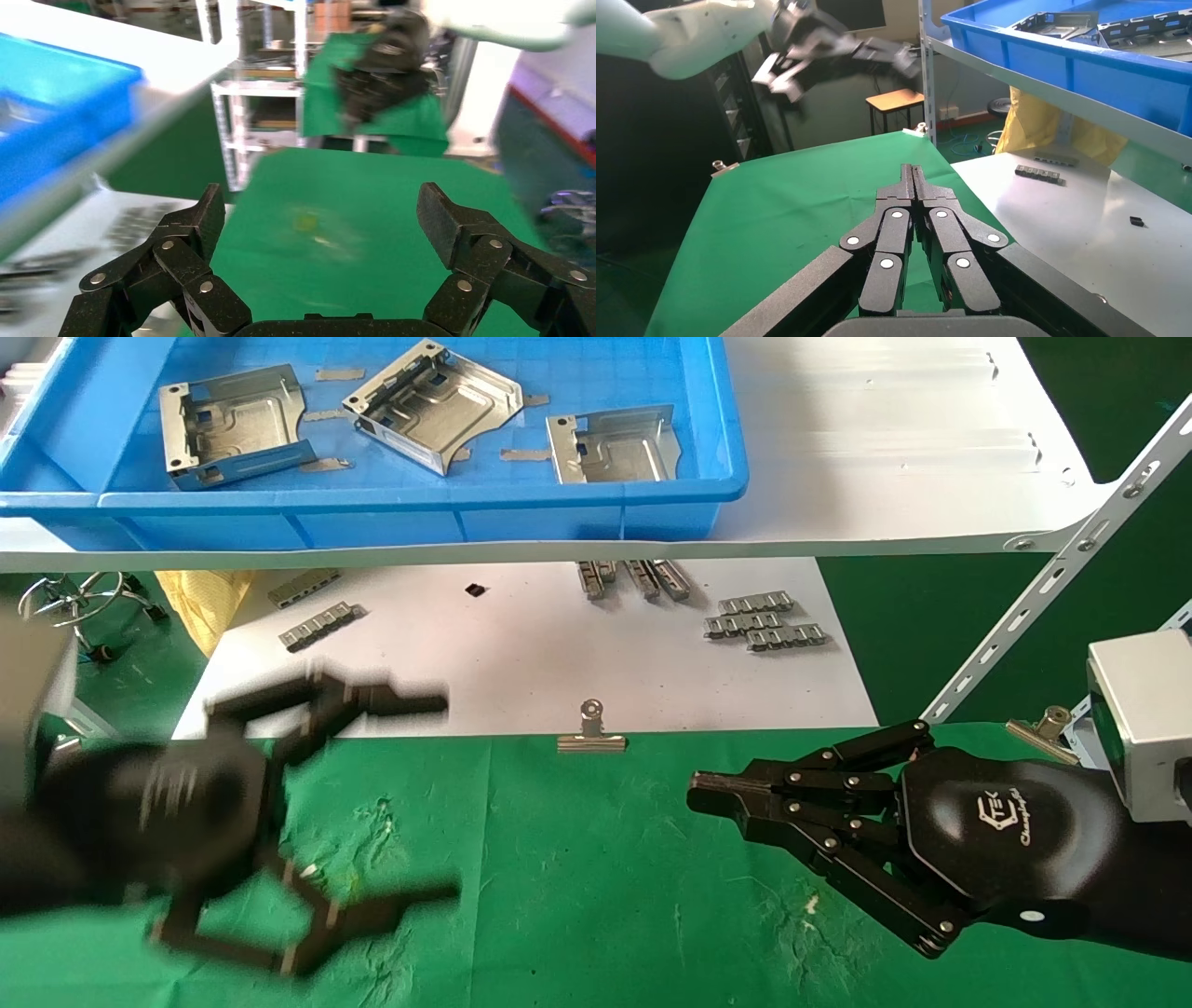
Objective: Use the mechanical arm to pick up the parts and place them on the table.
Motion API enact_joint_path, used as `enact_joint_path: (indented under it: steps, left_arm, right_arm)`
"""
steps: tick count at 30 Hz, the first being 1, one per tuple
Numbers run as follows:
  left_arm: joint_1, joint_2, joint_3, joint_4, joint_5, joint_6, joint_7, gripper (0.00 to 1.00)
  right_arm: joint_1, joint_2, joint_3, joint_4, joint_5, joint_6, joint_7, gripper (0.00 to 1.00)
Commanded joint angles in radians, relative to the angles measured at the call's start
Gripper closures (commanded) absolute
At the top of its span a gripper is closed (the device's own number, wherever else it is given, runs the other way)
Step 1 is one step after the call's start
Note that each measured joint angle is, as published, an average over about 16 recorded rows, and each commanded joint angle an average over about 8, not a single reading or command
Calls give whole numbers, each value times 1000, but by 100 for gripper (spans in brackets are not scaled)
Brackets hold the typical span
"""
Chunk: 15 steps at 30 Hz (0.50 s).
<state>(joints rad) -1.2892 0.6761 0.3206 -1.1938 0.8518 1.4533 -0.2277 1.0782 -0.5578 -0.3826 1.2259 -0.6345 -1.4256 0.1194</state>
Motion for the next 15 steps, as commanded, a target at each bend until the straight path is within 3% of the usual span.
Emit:
enact_joint_path:
  steps: [1, 8, 15]
  left_arm:
    - [-64, 15, 10, 14, 31, -14, -22, 0]
    - [-416, 186, 107, 318, 258, -85, -35, 0]
    - [-662, 394, 189, 703, 439, -247, 17, 0]
  right_arm:
    - [0, 0, 0, 0, 0, 0, 0, 100]
    - [0, 0, 0, 0, 0, 0, 0, 100]
    - [0, 0, 0, 0, 0, 0, 0, 100]
